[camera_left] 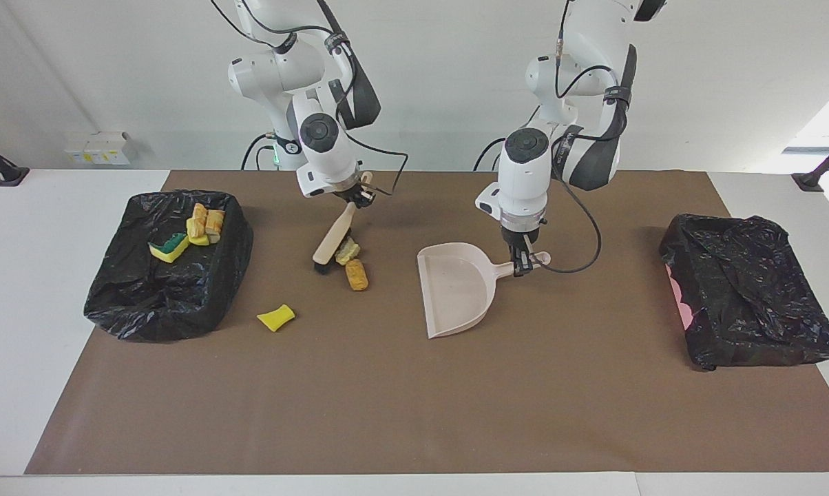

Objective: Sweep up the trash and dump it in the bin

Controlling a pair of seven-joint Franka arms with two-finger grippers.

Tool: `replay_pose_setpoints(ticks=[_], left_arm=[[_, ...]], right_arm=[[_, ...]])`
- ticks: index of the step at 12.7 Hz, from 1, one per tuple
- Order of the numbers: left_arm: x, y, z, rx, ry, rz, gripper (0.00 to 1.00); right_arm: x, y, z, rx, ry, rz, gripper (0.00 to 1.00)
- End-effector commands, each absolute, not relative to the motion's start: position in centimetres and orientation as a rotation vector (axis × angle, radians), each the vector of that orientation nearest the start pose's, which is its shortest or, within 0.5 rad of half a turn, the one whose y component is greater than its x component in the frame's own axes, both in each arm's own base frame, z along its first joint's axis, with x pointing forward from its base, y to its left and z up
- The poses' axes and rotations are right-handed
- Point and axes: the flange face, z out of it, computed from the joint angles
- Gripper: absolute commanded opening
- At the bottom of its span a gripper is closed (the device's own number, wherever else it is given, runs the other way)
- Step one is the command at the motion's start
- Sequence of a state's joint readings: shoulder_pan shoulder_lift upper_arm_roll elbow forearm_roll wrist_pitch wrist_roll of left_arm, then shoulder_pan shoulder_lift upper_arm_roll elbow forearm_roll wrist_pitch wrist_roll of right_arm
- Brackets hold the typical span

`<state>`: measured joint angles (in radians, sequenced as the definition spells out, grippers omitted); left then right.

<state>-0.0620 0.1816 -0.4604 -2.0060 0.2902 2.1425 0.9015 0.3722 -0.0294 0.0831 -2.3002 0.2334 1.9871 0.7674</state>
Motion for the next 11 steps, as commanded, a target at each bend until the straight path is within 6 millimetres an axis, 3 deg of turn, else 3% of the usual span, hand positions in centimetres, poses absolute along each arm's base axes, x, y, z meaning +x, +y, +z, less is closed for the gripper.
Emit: replay_pose_setpoints(ticks=[1,4,8,11], left_arm=[[48.5,-27.3,37.4,-2.021,2.139,0.085,0.0],[48.3,-27.5,37.3,-2.015,2.141,0.052,0.0],[48.6,-27.2,37.2,-2.07,2.09,0.028,0.0],[48.8,-27.0,37.0,-2.129,2.034,0.017,0.0]], right_arm=[[45.3,25.4,33.0,-3.008,0.591,0.553,0.0],[46.5,28.7,32.9,-3.01,0.451,0.525,0.0],[46.3,34.6,33.4,-2.977,0.08,0.5,0.0],[46.2,36.2,34.6,-2.898,-0.056,0.515,0.0]])
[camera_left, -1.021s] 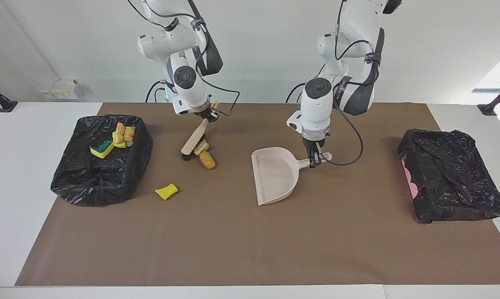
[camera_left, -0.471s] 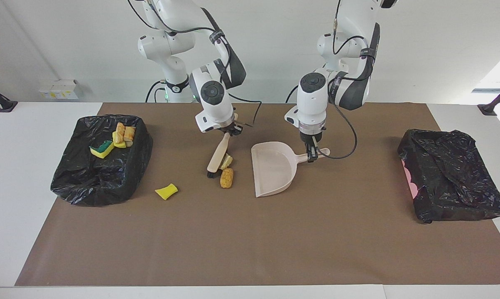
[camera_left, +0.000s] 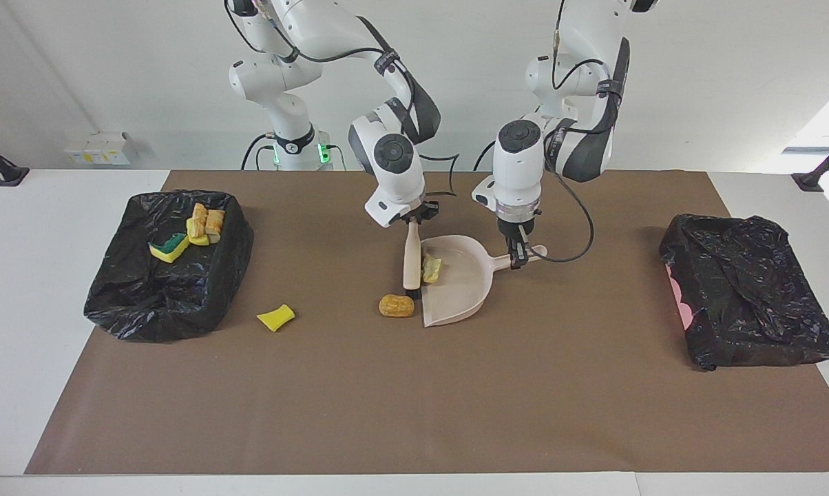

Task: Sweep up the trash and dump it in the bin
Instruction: 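Sweep the tan trash bits into the dustpan with the right gripper's brush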

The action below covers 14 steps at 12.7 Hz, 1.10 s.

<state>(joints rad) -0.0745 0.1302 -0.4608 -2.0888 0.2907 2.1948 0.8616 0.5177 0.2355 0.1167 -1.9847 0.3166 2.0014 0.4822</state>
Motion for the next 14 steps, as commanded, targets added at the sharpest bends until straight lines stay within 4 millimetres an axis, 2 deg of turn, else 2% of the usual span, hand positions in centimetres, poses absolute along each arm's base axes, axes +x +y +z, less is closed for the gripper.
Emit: replay_pose_setpoints(ticks=[1,3,6,8,9,11,13,14], left_arm=[[48.8,-27.0,37.0,-2.144,2.021,0.015,0.0],[48.8,-27.1,36.9,-2.18,1.987,0.009,0.0],[48.9,-26.9,36.9,-2.223,1.943,0.007,0.0],[49.1,-26.7,36.9,-2.245,1.921,-0.009,0.0],[49.1,-26.7,36.9,-2.25,1.915,-0.01,0.0],[49.1,-26.7,36.9,-2.25,1.915,-0.01,0.0],[49.1,-26.7,36.9,-2.25,1.915,-0.01,0.0],[49.1,-26.7,36.9,-2.25,1.915,-0.01,0.0]], right_arm=[[46.4,36.6,35.6,-2.893,-0.072,0.527,0.0],[47.7,35.1,37.5,-2.899,-0.053,0.546,0.0],[51.0,28.5,39.9,-2.932,0.06,0.571,0.0],[52.7,24.0,40.2,-2.996,0.121,0.586,0.0],[53.2,22.3,40.4,-3.035,0.138,0.569,0.0],[54.1,18.4,40.0,-3.15,0.157,0.572,0.0],[54.7,13.5,39.5,-3.19,0.222,0.609,0.0],[54.7,11.1,39.0,-3.228,0.192,0.619,0.0]])
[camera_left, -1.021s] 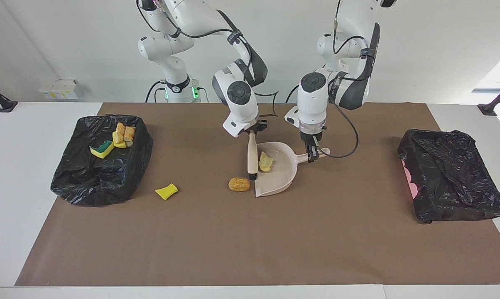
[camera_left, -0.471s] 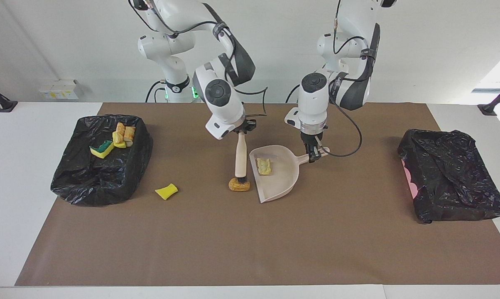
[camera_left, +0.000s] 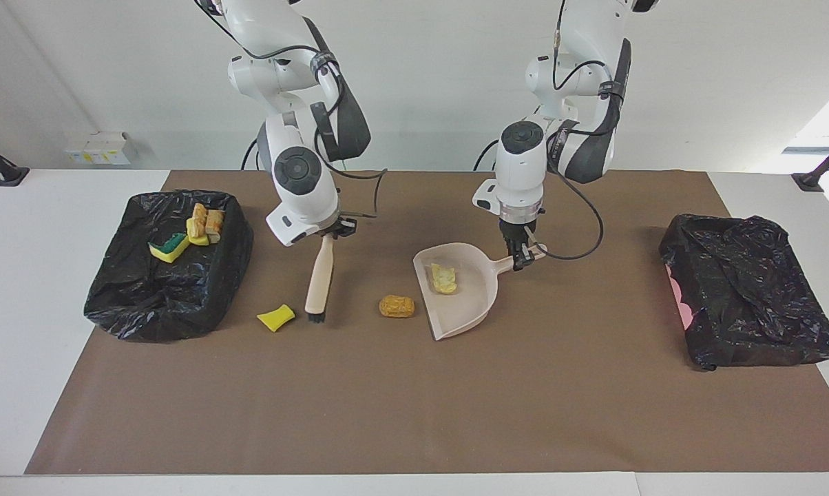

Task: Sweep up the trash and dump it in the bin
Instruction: 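Sweep the tan trash bits into the dustpan with the right gripper's brush, then brush the yellow sponge and tan bits into the dustpan with the right gripper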

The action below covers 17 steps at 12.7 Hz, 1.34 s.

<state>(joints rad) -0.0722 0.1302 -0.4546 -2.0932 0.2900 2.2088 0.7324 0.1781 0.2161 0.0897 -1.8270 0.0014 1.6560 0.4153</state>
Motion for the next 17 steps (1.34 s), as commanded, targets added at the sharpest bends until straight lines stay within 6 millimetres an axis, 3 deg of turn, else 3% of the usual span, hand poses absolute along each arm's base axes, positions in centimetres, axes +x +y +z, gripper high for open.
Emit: replay_pose_setpoints(ticks=[1,4,7,8,10,13,17], left_arm=[[49.1,-26.7,36.9,-2.248,1.916,-0.01,0.0],[49.1,-26.7,36.9,-2.251,1.914,-0.01,0.0],[49.1,-26.7,36.9,-2.257,1.907,-0.011,0.0],[49.1,-26.7,37.0,-2.257,1.906,-0.013,0.0],[49.1,-26.7,36.9,-2.261,1.901,-0.009,0.0],[49.1,-26.6,36.9,-2.343,1.802,-0.018,0.0],[49.4,-25.9,36.7,-2.364,1.775,-0.009,0.0]], right_arm=[[55.2,8.7,38.9,-3.261,0.14,0.604,0.0],[56.1,1.7,37.5,-3.319,-0.019,0.54,0.0],[55.4,1.8,34.7,-3.312,-0.072,0.511,0.0],[55.5,2.5,34.2,-3.311,-0.087,0.518,0.0],[55.4,6.6,33.2,-3.307,-0.203,0.502,0.0],[54.9,13.0,33.6,-3.267,-0.324,0.467,0.0],[56.0,18.6,32.4,-3.198,-0.416,0.34,0.0]])
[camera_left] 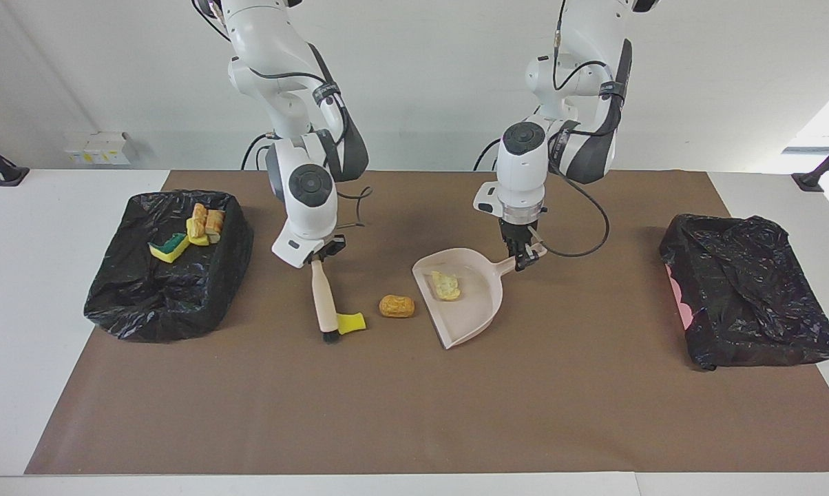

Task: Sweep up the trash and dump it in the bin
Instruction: 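Brush the yellow sponge and tan bits into the dustpan with the right gripper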

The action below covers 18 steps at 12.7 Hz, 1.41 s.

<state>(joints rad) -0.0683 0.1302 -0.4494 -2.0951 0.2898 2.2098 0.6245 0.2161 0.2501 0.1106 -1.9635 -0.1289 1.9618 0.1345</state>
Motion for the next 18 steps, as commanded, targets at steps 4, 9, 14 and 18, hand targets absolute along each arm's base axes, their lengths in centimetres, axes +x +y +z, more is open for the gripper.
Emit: replay_pose_setpoints(ticks=[4,9,14,18], left_arm=[[48.5,-25.5,35.9,-2.352,1.787,0.026,0.0],[48.1,-25.4,35.8,-2.341,1.792,0.039,0.0],[48.6,-24.6,35.9,-2.295,1.855,0.042,0.0],[49.7,-23.1,36.4,-2.239,1.969,0.047,0.0]], right_arm=[[53.7,26.6,33.3,-3.064,-0.481,0.333,0.0],[50.1,33.2,32.9,-2.905,-0.663,0.328,0.0],[50.8,31.1,36.9,-2.84,-0.554,0.357,0.0],[51.4,23.9,43.3,-2.89,-0.384,0.386,0.0]])
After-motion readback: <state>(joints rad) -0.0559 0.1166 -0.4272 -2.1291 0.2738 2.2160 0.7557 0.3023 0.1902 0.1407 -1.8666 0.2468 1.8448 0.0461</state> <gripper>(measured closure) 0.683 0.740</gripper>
